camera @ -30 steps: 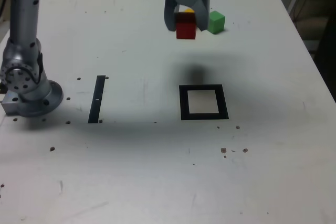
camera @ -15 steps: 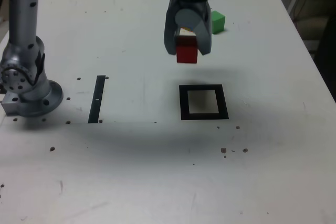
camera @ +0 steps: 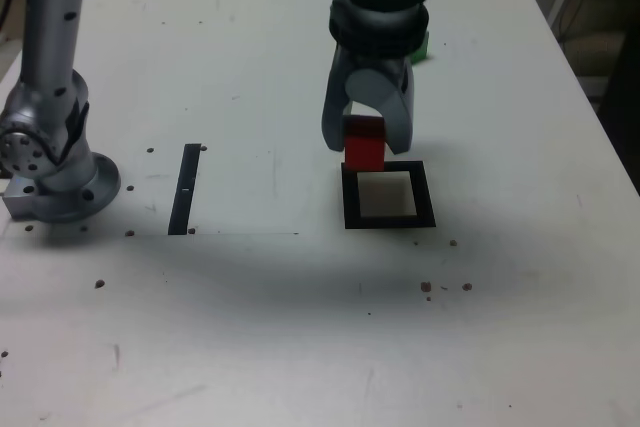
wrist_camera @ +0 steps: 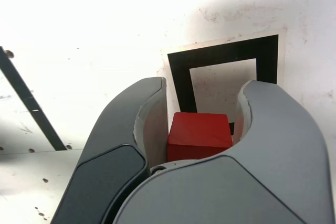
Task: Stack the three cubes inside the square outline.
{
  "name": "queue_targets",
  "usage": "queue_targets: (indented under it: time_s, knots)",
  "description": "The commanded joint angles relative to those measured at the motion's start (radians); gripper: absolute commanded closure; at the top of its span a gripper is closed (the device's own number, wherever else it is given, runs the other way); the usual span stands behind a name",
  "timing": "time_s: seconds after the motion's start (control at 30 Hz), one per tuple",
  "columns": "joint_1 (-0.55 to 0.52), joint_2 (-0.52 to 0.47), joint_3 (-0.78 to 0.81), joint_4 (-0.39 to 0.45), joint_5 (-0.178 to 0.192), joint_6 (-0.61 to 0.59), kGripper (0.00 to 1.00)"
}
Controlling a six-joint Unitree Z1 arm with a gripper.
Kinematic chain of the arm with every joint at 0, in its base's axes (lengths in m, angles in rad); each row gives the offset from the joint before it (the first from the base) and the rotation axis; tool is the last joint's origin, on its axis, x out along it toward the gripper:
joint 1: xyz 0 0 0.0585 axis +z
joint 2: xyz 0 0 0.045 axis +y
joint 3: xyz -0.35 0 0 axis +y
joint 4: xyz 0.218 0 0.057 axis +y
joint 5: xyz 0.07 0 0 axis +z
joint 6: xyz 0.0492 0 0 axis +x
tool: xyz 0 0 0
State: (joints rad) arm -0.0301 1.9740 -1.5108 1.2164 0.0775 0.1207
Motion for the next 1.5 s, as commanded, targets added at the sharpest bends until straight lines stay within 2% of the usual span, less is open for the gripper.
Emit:
queue_targets:
  time_s: [0.0,0.67,0.73,0.8,0.9,0.97,1.3,1.47]
  knots:
    - [-0.002,0.016,0.008,-0.013,-0.003,-0.003,0.65]
    - [-0.008,0.083,0.035,-0.102,-0.026,-0.004,0.64]
    - [-0.008,0.086,0.035,-0.108,-0.025,-0.004,0.58]
    - [-0.008,0.088,0.038,-0.116,-0.023,-0.003,0.42]
    - [-0.008,0.089,0.049,-0.13,-0.022,-0.001,0.11]
    - [-0.008,0.089,0.054,-0.138,-0.022,-0.001,0.02]
    - [-0.008,0.08,0.057,-0.148,-0.017,-0.001,0.01]
    - [0.0,0.057,0.066,-0.146,0.0,-0.001,0.01]
